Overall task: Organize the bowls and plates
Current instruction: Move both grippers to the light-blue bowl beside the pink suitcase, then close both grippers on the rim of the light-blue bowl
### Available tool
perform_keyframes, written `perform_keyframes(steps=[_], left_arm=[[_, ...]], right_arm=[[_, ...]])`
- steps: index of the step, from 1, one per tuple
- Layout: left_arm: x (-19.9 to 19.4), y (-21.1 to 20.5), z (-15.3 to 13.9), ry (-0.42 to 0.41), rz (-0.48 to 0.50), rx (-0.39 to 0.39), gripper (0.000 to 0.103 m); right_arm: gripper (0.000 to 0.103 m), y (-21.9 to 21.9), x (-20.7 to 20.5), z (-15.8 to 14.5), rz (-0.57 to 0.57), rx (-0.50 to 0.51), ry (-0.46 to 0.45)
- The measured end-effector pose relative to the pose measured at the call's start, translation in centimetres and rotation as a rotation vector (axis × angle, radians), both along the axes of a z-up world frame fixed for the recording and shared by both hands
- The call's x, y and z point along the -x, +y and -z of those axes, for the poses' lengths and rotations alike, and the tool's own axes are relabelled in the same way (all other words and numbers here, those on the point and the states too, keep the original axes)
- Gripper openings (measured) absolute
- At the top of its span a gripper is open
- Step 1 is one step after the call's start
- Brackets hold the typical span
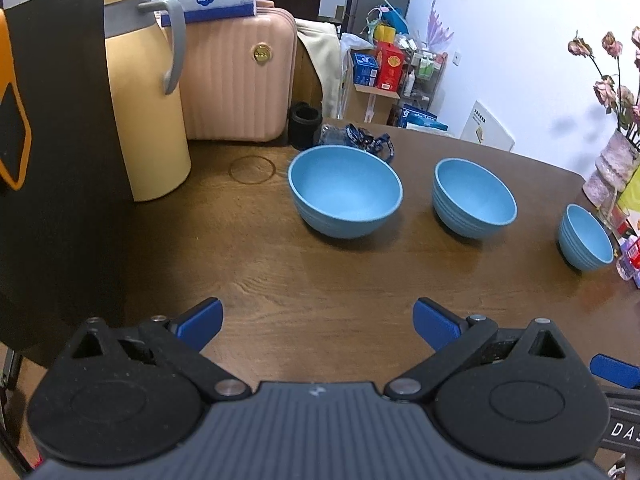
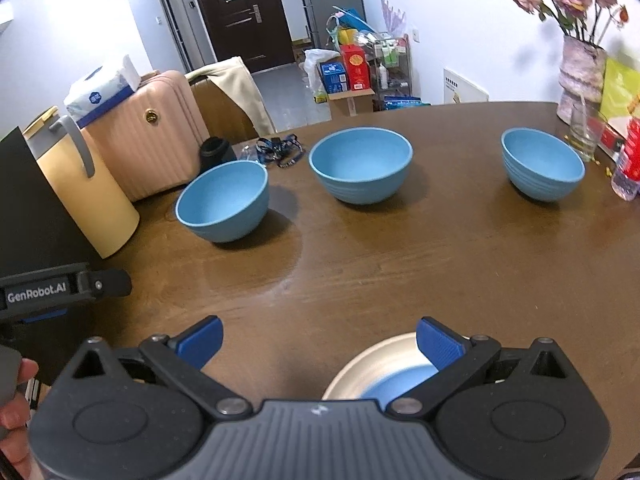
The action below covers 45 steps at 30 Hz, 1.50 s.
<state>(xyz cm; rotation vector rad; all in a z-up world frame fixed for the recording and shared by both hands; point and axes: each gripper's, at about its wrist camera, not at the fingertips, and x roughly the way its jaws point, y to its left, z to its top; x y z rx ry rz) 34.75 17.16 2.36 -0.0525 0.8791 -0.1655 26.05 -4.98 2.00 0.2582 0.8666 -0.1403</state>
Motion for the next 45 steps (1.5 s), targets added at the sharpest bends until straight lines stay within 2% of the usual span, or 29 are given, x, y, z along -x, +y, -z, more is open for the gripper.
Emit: perform_keyframes(steps=[19, 29, 37, 45], left_arm=[[-8.1, 2.1, 0.3, 0.003, -0.037, 0.0, 0.103], [-13.6, 2.8, 1.1, 0.023, -0.098, 0.002, 0.103], [-18.3, 1.8, 3.4, 0.067, -0.15, -0.03, 0.103], [-22.7, 1.0, 6.0, 0.117, -0.229, -0.036, 0.103]], right_arm=[[0.103, 3.1, -8.3, -0.9, -0.052, 0.049, -0.005], [0.103, 3.4, -14.5, -0.5, 0.002, -0.01, 0.008], [0.103, 2.3, -20.2, 1.7, 0.111, -0.059, 0.076], [0.103, 2.7, -24.8, 6.0, 0.156, -0.011, 0.165]])
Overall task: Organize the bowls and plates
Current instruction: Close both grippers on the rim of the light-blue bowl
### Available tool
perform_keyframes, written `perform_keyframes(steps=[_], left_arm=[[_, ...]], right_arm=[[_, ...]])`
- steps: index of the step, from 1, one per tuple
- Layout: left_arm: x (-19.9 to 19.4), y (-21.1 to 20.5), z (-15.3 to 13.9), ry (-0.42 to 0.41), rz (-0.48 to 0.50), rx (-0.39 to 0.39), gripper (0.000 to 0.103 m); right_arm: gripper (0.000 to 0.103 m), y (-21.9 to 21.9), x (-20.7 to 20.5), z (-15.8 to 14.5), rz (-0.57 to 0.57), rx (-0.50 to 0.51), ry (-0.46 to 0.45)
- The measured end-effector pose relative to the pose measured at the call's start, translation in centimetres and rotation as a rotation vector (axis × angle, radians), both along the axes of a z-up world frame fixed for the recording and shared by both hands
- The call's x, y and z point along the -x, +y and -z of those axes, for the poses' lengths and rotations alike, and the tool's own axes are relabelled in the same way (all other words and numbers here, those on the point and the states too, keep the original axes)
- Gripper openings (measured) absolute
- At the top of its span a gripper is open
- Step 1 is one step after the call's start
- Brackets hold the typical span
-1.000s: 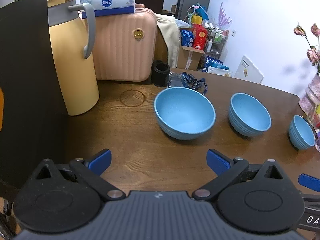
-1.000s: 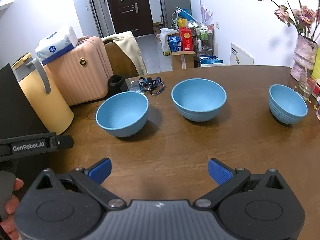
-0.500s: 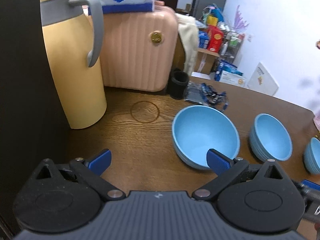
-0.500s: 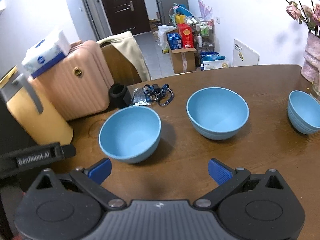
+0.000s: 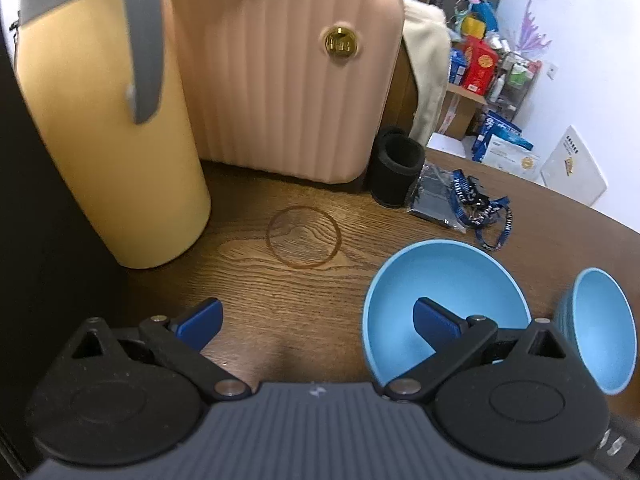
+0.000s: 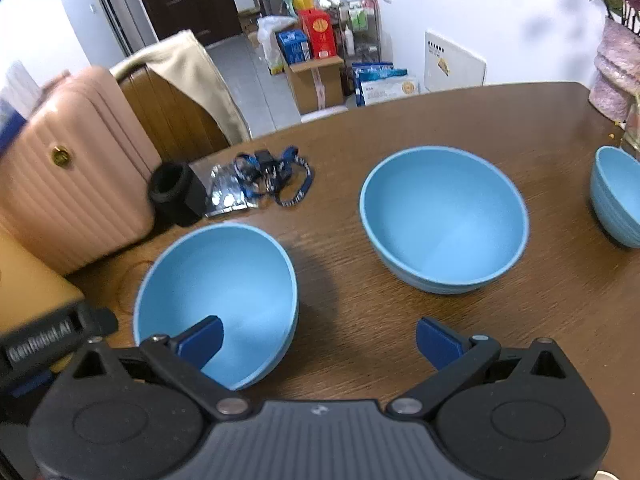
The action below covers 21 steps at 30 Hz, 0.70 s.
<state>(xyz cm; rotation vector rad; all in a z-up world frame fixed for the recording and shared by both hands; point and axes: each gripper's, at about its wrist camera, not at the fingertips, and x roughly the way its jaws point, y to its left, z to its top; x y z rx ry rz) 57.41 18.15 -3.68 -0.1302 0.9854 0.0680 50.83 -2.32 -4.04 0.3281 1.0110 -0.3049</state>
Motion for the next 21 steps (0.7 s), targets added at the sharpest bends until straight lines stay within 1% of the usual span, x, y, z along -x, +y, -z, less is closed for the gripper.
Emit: perform_keyframes(steps=[5, 7, 9, 11, 12, 14, 15, 16, 17, 18, 19, 20, 21], left_arm=[[-1.9, -0.8, 2.0, 0.034, -0.008, -0.006, 0.103], [-2.6, -1.1, 2.6, 0.044, -0.002, -0.004, 0.103], [-3.1, -1.4, 3.1, 0.052, 0.007, -0.006, 0.103], [-3.5, -1.6, 3.6, 0.06, 0.009, -0.005, 0.1], [-3.7, -1.8, 3.9, 0.065, 0.01, -0.003, 0.098], [-4.0, -2.2, 4.4, 0.079, 0.017, 0.004, 0.088], [-4.1, -2.4, 4.8, 0.087, 0.023, 0.009, 0.085], [-4.2, -2.6, 5.0, 0.094, 0.028, 0.016, 0.079], [-4.4, -2.7, 5.3, 0.099, 0.031, 0.021, 0.075], [-4.5, -2.8, 5.5, 0.104, 0.034, 0.027, 0.073], [-4.6, -2.8, 5.7, 0.107, 0.037, 0.031, 0.068], [-4.7, -2.8, 6.0, 0.11, 0.038, 0.035, 0.063], [-4.8, -2.7, 6.1, 0.114, 0.039, 0.04, 0.06]], right_arm=[[0.101, 0.6, -1.8, 2.0, 0.012, 0.008, 0.03], [0.097, 0.8, -2.5, 2.8, 0.013, 0.004, 0.04], [0.095, 1.0, -3.3, 3.4, 0.009, 0.0, 0.051], [0.093, 1.4, -3.8, 3.9, 0.002, 0.003, 0.052], [0.09, 1.4, -4.1, 4.2, -0.003, 0.003, 0.053], [0.084, 1.7, -4.7, 4.6, -0.01, 0.003, 0.054], [0.08, 1.7, -4.9, 4.9, -0.009, 0.004, 0.057], [0.072, 1.8, -5.1, 5.2, -0.007, 0.001, 0.061], [0.069, 1.8, -5.3, 5.5, -0.005, -0.004, 0.065], [0.064, 1.7, -5.4, 5.7, -0.003, -0.014, 0.066], [0.057, 1.7, -5.5, 6.0, -0.001, -0.022, 0.066], [0.054, 1.7, -5.6, 6.2, 0.0, -0.026, 0.068], [0.048, 1.7, -5.8, 6.4, -0.001, -0.03, 0.07]])
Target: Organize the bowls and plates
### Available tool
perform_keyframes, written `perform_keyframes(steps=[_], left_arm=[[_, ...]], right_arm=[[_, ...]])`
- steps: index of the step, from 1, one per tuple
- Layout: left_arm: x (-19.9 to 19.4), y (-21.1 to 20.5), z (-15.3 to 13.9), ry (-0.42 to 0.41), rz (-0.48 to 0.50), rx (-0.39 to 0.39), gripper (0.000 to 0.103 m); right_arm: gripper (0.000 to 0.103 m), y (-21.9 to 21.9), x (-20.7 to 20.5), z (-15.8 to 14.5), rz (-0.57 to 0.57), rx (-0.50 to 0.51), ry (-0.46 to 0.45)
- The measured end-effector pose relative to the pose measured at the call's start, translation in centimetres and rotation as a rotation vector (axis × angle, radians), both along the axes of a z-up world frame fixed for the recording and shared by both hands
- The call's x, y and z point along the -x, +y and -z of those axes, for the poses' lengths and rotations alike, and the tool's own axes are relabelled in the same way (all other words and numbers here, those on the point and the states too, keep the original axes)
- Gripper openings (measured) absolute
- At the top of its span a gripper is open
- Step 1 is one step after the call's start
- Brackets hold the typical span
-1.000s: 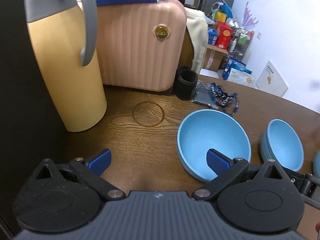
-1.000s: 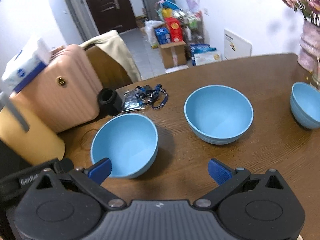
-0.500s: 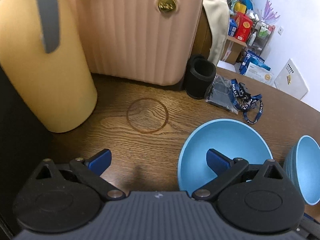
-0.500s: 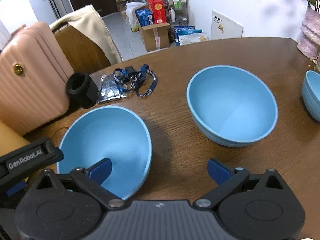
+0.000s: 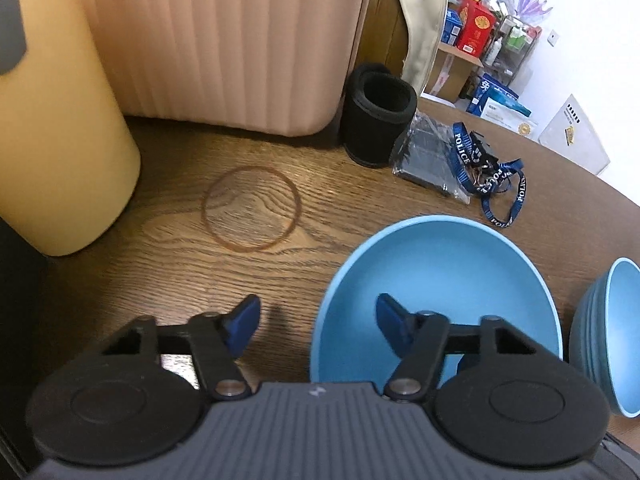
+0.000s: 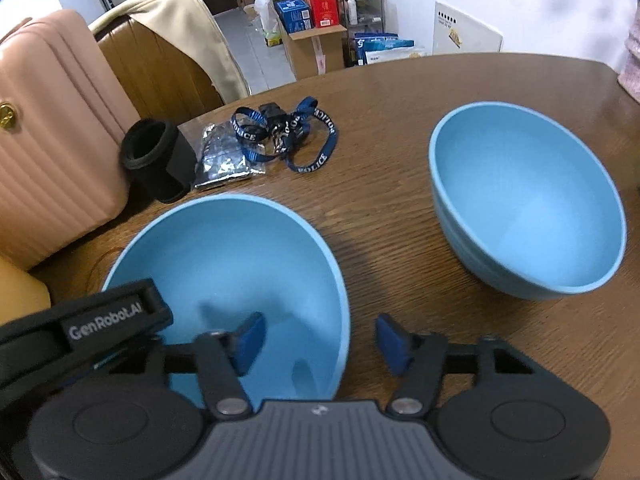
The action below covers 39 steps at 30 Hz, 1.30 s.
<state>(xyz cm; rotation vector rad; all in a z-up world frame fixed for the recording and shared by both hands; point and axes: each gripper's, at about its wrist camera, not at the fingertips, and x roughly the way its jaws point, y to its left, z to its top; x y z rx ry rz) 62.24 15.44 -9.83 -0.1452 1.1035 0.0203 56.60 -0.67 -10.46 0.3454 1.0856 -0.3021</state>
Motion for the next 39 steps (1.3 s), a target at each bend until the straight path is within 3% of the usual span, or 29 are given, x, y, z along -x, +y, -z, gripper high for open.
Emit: perform_keyframes(steps=[2, 6, 8, 27, 39], left_arm=[[-0.3, 0.2, 0.5, 0.014, 0.004, 0.017, 0.042], [-0.5, 0.4, 1.2, 0.035, 0.021, 0.07, 0.028], [-0.5, 0.3, 1.3, 0.033, 0.035, 0.076, 0.022], [0.5, 0.3, 0.6, -0.012, 0.073, 0.094, 0.021], [2.3, 0.4, -0.8, -0.047, 0.1, 0.109, 0.021]], right_arm=[[0.041, 0.0, -0.2, 0.4, -0.001, -0.007, 0.005], [0.022, -0.2, -0.4, 1.3, 0.01, -0.028, 0.014], [0.02, -0.4, -0.3, 1.4, 0.018, -0.053, -0.004], [0.009, -1.5, 1.5, 0.9, 0.041, -0.108, -0.082], [0.009, -1.5, 3.4, -0.7, 0.046, -0.098, -0.128]])
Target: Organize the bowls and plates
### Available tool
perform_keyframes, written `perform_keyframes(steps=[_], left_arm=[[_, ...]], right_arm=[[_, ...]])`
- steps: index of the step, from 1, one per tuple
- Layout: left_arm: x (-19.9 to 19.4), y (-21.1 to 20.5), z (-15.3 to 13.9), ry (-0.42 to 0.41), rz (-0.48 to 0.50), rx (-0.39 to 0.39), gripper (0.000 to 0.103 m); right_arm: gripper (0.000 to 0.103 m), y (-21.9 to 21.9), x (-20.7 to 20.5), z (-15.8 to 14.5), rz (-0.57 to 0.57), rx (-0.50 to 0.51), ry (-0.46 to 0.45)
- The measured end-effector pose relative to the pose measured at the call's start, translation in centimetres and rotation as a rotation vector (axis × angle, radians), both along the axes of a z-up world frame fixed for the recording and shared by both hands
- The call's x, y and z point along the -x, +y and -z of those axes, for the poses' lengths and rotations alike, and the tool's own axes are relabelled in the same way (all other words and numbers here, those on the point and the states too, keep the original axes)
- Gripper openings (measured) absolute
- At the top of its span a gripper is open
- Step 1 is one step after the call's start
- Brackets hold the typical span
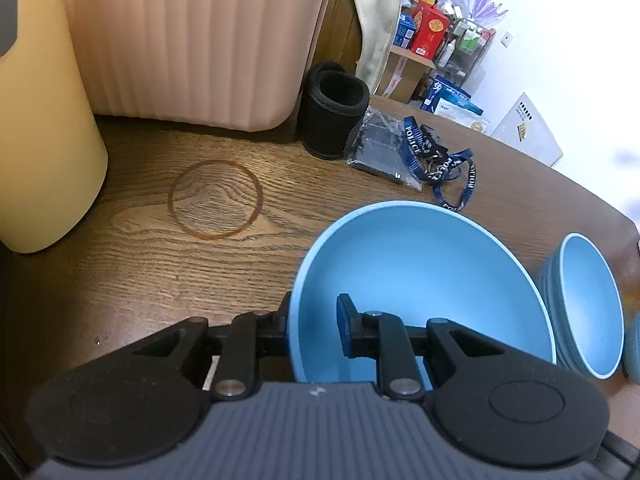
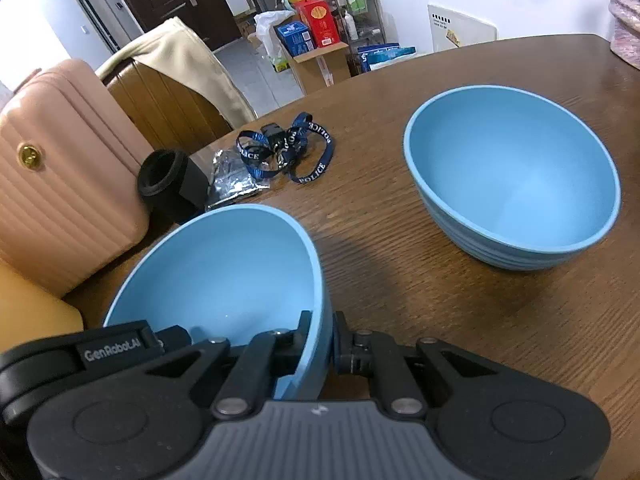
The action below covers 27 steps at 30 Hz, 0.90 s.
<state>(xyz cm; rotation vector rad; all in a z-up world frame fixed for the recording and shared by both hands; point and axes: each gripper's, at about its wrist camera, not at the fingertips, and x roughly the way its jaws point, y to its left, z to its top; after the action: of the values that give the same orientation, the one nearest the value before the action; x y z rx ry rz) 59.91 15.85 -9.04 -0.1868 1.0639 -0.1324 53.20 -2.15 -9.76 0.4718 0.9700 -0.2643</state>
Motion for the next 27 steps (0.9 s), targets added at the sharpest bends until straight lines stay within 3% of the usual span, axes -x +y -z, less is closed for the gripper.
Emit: perform_keyframes(steps=[16, 27], left_arm=[[4.5, 0.4, -1.9, -0.037, 0.044, 0.043, 0.021], [9.1, 1.4, -1.2, -0.023, 0.082, 0.048, 0.021]], right_arm=[[0.008, 0.1, 5.0, -2.3, -0.008, 0.023, -0.052], [0.008, 1.0, 9.5, -2.5, -0.04, 0.037, -0.06]])
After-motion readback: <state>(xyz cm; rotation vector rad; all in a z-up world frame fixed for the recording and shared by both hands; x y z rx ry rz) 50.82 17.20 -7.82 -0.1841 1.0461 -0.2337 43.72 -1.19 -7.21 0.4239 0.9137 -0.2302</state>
